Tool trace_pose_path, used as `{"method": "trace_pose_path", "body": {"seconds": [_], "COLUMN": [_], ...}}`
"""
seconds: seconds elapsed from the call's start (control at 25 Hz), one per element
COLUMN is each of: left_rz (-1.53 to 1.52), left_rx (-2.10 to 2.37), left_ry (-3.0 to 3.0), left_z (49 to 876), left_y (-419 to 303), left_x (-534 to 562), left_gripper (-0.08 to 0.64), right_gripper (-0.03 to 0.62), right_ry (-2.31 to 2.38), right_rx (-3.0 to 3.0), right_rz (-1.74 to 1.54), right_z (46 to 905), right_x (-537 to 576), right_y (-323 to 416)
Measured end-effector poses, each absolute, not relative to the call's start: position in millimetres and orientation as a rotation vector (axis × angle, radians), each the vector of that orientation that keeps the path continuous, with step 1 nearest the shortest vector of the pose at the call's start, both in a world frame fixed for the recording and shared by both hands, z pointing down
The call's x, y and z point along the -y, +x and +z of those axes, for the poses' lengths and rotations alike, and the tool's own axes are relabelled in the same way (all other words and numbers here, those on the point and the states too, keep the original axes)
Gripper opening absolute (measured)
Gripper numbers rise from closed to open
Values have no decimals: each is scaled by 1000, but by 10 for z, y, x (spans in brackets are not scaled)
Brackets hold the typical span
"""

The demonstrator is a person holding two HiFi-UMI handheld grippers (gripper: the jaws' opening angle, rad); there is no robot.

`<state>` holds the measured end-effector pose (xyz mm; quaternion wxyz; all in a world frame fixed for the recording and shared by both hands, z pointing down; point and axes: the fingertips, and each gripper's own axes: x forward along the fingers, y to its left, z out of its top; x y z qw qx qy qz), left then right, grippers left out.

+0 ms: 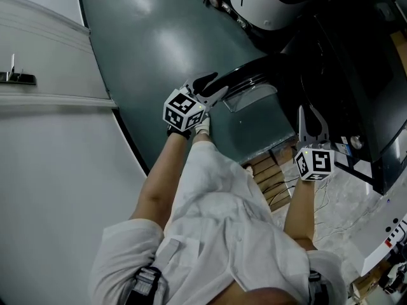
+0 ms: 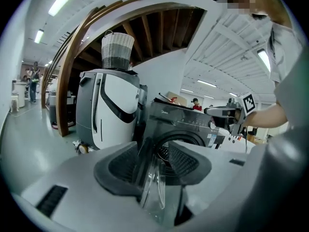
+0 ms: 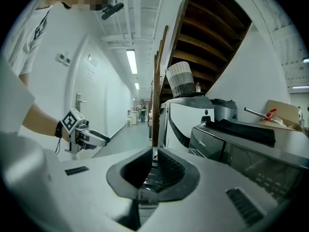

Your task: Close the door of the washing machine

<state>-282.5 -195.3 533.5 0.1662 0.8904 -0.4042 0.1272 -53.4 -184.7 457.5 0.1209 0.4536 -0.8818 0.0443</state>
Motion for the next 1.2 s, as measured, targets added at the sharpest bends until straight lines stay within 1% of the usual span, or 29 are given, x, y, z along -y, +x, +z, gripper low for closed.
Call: {"method": "trace_pose_path", "body": {"seconds": [0.36,0.56,0.92,1.2], "left_rz": [521,612,671,734], "left_rx": [1043,1007,991,901], "left_ry": [2512,2474,2466,2467], "left_z": [5899,6203,6351,6483], "left_y": [-2738,-2720,-2632,-2458], "left_x": [2219,2234,2323,2133], "left_gripper": [231,240,250,250], "right_gripper": [34,34,34,34], "right_ry": [1323,1311,1299,1311], "right_rx": [2553,2544,2565,2544], "right_rz": [143,162,148,155], "right_z": [4693,4758,4701,4701], "right_x": [1979,1969,1962,1838], "right_y": [-605,-638,-666,-531]}}
